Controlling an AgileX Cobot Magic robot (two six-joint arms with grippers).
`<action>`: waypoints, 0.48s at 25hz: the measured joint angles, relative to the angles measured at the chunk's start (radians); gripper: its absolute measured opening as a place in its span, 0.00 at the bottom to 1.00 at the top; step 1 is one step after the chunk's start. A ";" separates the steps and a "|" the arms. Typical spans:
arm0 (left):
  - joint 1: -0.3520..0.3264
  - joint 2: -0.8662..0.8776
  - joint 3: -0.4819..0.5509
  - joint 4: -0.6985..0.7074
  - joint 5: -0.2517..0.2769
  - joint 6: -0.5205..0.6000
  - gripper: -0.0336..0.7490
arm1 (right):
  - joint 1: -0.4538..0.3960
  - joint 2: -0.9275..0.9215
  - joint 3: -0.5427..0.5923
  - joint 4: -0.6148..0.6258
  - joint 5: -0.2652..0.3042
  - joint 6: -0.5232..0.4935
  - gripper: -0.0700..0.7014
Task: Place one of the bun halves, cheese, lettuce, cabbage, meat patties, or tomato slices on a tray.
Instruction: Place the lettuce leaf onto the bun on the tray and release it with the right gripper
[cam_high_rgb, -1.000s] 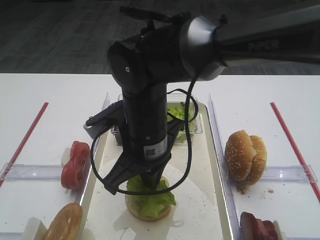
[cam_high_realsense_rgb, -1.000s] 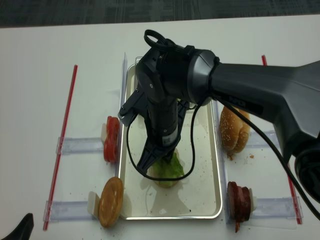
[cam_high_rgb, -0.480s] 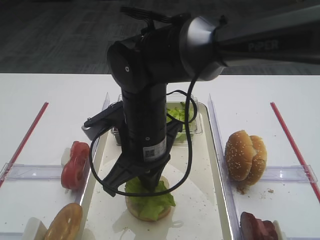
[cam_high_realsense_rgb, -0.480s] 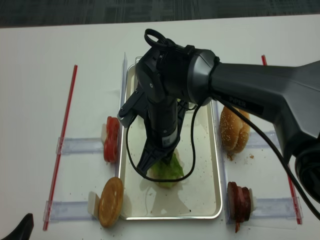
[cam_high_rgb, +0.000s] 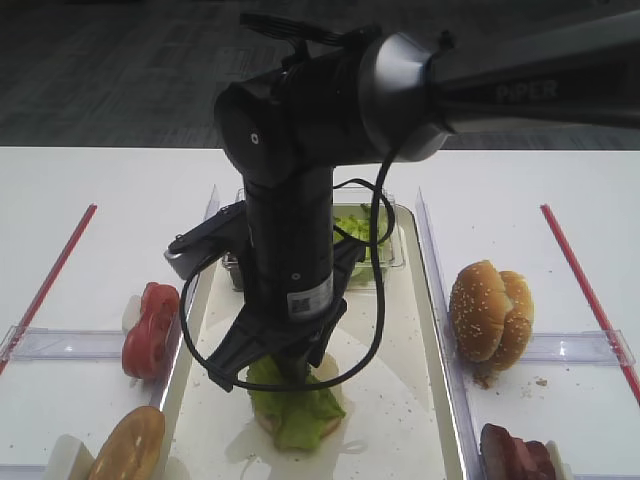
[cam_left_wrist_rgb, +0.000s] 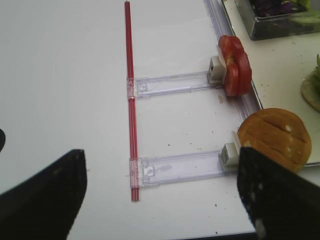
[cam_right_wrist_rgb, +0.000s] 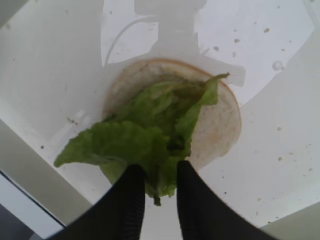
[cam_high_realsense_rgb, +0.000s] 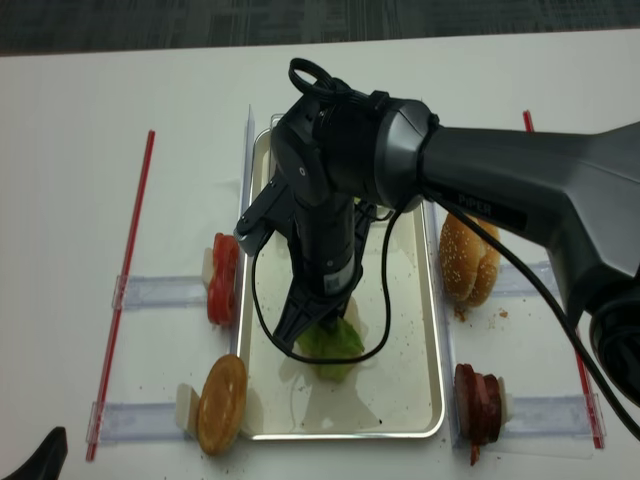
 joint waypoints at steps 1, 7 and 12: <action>0.000 0.000 0.000 0.000 0.000 0.000 0.76 | 0.000 0.000 0.000 -0.006 0.000 0.004 0.37; 0.000 0.000 0.000 0.000 0.000 0.000 0.76 | 0.000 0.000 0.000 -0.053 -0.003 0.027 0.50; 0.000 0.000 0.000 0.000 0.000 0.000 0.76 | 0.000 0.000 0.000 -0.063 -0.005 0.039 0.64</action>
